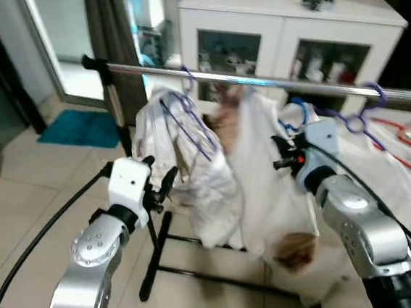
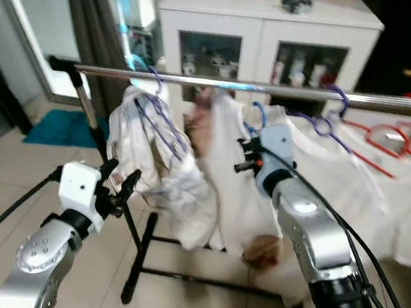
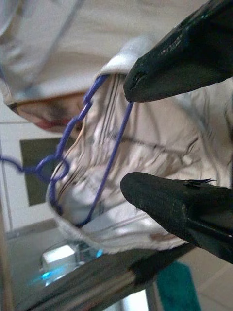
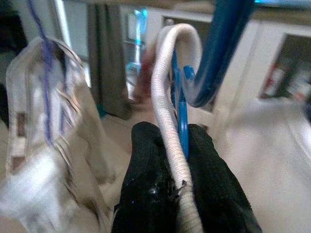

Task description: Hang hanger

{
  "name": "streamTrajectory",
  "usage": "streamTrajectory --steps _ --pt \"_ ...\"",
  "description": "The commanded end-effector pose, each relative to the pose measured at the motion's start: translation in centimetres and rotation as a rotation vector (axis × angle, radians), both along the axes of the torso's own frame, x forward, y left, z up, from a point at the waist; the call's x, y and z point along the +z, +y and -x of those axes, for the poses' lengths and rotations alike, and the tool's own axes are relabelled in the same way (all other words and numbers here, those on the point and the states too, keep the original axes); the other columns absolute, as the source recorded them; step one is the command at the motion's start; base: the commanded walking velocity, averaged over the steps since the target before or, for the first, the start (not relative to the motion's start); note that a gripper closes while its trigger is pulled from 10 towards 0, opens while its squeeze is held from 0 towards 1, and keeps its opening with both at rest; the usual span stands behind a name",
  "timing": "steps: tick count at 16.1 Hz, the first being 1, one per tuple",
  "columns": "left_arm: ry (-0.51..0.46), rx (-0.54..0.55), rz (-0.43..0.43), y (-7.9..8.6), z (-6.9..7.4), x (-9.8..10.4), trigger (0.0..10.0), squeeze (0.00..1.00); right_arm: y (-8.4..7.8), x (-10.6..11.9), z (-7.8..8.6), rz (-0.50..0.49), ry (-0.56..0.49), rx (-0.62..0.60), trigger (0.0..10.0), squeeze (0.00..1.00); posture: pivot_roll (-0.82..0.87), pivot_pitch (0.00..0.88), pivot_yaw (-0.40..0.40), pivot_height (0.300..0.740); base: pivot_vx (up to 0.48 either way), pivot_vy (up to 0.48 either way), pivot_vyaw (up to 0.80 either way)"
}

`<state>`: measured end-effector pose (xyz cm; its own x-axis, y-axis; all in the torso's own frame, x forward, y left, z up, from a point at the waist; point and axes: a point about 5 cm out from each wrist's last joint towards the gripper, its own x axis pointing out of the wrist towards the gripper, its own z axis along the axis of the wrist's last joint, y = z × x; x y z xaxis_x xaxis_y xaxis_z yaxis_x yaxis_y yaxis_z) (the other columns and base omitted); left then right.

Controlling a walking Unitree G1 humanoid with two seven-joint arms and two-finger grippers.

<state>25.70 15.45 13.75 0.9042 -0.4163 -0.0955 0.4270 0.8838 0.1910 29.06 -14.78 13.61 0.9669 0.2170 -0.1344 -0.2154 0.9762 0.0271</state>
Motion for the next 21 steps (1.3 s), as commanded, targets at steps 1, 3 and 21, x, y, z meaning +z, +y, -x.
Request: streamTrajectory --steps 1,3,21 --pt "-0.016 -0.008 -0.005 0.2 0.0 0.3 10.0 0.00 0.6 1.2 -0.5 -0.031 -0.035 0.023 10.0 0.00 -0.01 0.000 -0.073 0.740 0.270 0.000 0.00" --pt "-0.011 -0.109 0.006 -0.5 0.2 0.9 10.0 0.00 0.5 2.4 -1.3 0.043 -0.103 0.049 10.0 0.00 -0.01 0.003 -0.073 0.740 0.000 0.000 0.00" --pt "0.028 -0.536 -0.016 -2.3 0.9 3.1 10.0 0.00 -0.6 3.1 -11.0 0.112 0.196 -0.054 10.0 0.00 0.00 0.005 -0.086 0.740 0.000 0.000 0.00"
